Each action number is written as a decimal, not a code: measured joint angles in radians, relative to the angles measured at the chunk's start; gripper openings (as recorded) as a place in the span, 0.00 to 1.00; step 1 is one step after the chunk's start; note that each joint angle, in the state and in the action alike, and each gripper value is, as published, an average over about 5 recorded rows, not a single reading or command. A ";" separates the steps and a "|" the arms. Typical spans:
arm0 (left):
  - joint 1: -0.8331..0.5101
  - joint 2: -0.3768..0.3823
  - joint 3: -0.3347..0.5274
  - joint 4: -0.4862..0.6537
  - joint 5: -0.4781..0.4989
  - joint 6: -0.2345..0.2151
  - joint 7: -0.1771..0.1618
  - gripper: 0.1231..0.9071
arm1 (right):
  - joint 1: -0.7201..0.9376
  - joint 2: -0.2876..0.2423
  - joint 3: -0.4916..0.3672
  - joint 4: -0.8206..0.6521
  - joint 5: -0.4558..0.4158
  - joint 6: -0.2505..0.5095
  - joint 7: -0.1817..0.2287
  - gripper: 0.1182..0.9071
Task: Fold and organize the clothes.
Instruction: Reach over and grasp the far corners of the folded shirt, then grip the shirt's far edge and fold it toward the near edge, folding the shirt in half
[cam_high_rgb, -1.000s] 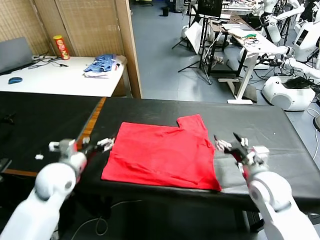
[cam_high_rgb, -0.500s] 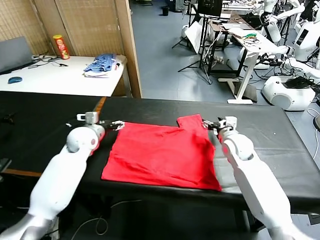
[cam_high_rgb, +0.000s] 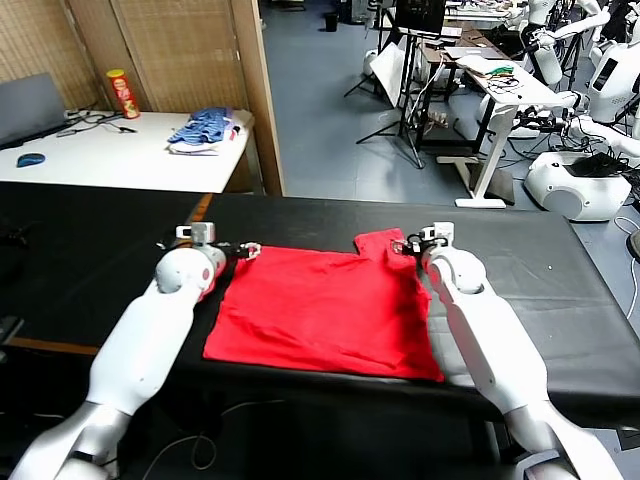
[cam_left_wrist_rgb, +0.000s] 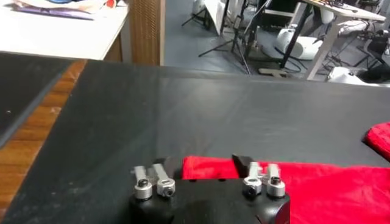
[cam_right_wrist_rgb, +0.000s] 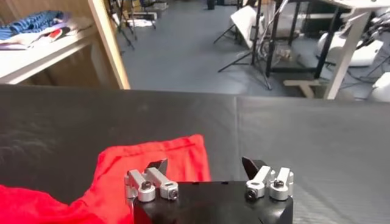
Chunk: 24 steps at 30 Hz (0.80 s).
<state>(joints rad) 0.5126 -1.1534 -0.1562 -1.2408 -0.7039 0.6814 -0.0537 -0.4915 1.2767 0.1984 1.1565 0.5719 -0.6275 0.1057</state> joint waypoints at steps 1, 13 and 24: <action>-0.001 -0.001 0.000 0.004 0.002 -0.001 0.002 0.30 | 0.000 0.004 0.003 -0.003 0.004 -0.001 0.004 0.40; 0.005 -0.011 -0.009 0.024 0.021 -0.022 0.019 0.00 | -0.033 0.015 0.040 0.015 0.006 0.081 -0.030 0.01; 0.049 0.028 -0.055 -0.066 0.001 -0.048 -0.002 0.00 | -0.135 -0.060 0.076 0.191 0.026 0.155 -0.080 0.01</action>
<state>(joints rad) 0.5616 -1.1256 -0.2108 -1.3071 -0.7029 0.6337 -0.0561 -0.6261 1.2166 0.2744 1.3473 0.5976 -0.4724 0.0262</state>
